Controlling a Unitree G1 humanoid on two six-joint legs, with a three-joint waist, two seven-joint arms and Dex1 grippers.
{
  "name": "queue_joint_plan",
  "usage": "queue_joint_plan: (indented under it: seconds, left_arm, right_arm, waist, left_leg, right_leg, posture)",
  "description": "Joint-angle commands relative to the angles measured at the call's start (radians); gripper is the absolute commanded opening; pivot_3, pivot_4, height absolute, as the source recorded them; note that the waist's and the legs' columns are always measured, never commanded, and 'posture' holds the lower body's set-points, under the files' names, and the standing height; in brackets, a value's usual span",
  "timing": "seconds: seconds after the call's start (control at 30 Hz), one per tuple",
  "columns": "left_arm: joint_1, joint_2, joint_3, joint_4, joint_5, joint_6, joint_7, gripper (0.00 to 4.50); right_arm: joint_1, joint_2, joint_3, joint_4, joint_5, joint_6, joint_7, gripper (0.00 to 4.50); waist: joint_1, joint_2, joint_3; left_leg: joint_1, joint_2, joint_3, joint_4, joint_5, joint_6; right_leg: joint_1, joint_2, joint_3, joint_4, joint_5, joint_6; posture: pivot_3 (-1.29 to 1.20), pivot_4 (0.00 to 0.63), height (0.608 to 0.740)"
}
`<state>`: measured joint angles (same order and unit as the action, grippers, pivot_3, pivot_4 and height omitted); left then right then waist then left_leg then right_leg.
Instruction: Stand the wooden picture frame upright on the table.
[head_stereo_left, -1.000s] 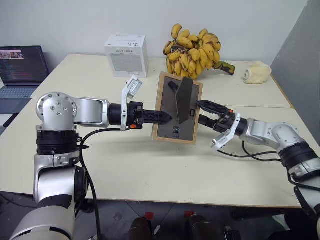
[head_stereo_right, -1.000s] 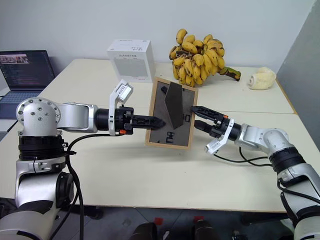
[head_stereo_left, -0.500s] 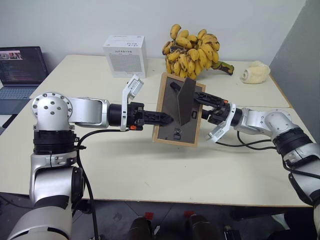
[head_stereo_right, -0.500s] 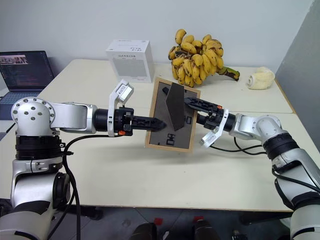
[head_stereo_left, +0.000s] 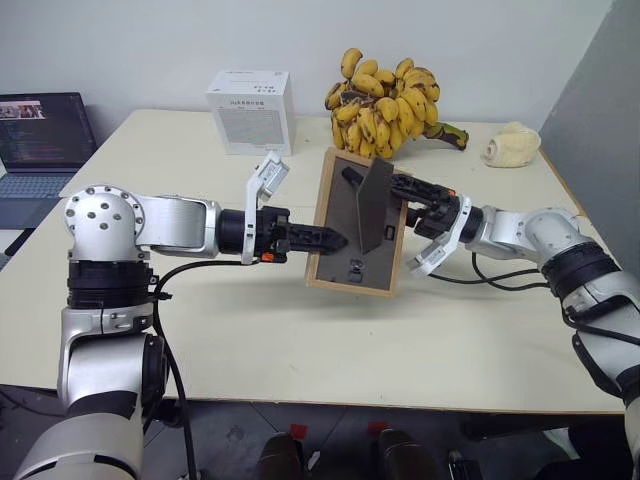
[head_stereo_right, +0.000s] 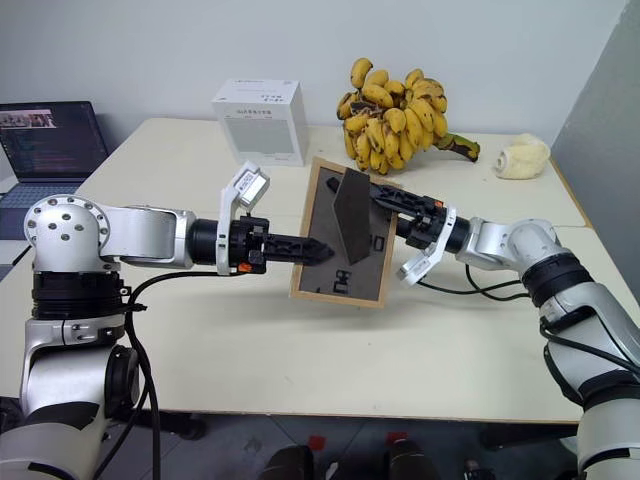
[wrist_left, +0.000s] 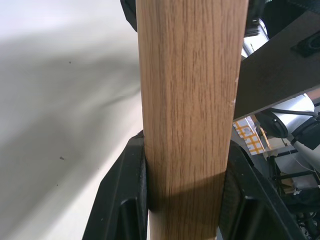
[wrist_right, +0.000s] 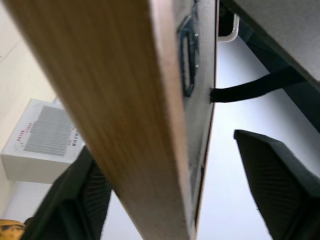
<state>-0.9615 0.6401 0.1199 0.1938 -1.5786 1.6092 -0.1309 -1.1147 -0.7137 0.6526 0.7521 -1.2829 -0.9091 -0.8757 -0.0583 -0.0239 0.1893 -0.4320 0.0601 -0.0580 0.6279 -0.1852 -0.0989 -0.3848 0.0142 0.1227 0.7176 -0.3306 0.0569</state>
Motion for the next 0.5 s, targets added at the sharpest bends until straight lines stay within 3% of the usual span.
queue_joint_plan:
  seconds: [0.03, 0.2, 0.5]
  left_arm:
    - [-0.012, 0.016, 0.016, -0.013, -0.052, -0.011, 0.000, 1.30]
    - [-0.011, 0.022, 0.006, -0.012, -0.077, -0.021, 0.014, 1.30]
    - [-0.008, 0.049, -0.012, -0.025, -0.048, -0.029, -0.008, 1.30]
  right_arm:
    - [-0.043, -0.010, 0.004, -0.002, 0.002, 0.002, -0.027, 2.59]
    - [-0.038, -0.015, 0.010, -0.012, 0.002, 0.002, -0.036, 1.65]
    - [-0.036, -0.029, 0.016, -0.031, -0.001, -0.007, -0.061, 1.38]
  waist:
    - [0.000, 0.000, 0.000]
    - [0.000, 0.000, 0.000]
    - [0.000, 0.000, 0.000]
  left_leg:
    - [0.000, 0.000, 0.000, 0.000, 0.000, 0.000]
    - [0.000, 0.000, 0.000, 0.000, 0.000, 0.000]
    - [0.000, 0.000, 0.000, 0.000, 0.000, 0.000]
  right_leg:
    - [0.000, 0.000, 0.000, 0.000, 0.000, 0.000]
    - [0.000, 0.000, 0.000, 0.000, 0.000, 0.000]
    - [0.000, 0.000, 0.000, 0.000, 0.000, 0.000]
  posture:
    - [0.00, 0.150, 0.740]
    - [0.00, 0.150, 0.740]
    - [0.00, 0.150, 0.740]
